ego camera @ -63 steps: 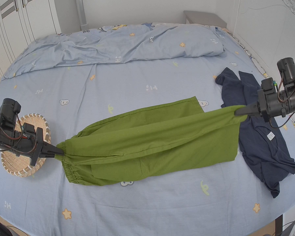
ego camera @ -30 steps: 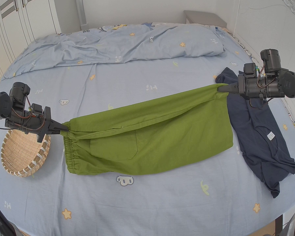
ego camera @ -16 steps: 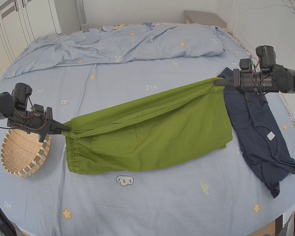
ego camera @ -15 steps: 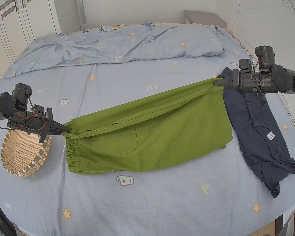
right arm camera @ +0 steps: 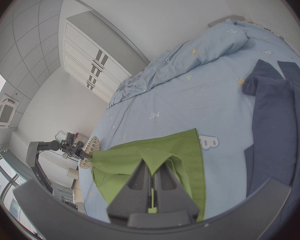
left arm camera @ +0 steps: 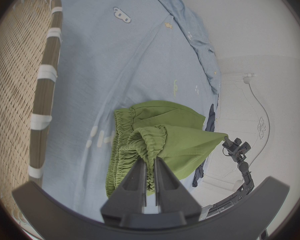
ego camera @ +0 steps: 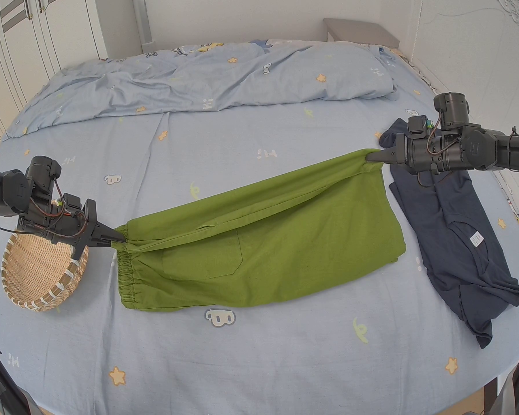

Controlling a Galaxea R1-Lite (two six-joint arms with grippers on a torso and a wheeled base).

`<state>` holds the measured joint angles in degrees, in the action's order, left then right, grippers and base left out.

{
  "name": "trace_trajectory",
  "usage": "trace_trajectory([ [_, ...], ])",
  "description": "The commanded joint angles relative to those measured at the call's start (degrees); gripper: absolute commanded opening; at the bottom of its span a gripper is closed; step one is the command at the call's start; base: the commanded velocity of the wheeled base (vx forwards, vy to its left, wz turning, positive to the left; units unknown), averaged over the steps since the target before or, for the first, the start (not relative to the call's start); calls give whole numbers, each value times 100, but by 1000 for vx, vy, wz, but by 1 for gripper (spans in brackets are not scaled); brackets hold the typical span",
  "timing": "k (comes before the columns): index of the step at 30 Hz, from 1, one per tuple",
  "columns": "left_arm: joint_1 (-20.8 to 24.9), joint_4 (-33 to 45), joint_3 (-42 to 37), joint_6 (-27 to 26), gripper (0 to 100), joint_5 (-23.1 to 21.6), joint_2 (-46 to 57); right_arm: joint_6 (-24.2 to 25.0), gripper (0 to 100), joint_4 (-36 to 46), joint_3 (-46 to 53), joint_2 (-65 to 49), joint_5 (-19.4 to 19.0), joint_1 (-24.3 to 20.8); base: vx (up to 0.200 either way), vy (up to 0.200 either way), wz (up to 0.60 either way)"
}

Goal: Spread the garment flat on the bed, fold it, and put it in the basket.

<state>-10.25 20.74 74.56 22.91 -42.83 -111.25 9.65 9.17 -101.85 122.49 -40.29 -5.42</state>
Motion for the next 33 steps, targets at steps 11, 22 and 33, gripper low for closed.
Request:
trace_trajectory([
  [11, 85, 9, -3, 3, 0, 2, -160, -16, 0, -38, 113, 354, -14, -2, 0, 0, 0],
  [22, 58, 45, -3, 3, 100, 2, -186, -16, 100, -55, 104, 495, -14, -117, 0, 0, 0],
  [33, 252, 45, 6, 100, 100, -77, 33, -16, 100, -55, 271, 486, -14, -117, 0, 0, 0],
])
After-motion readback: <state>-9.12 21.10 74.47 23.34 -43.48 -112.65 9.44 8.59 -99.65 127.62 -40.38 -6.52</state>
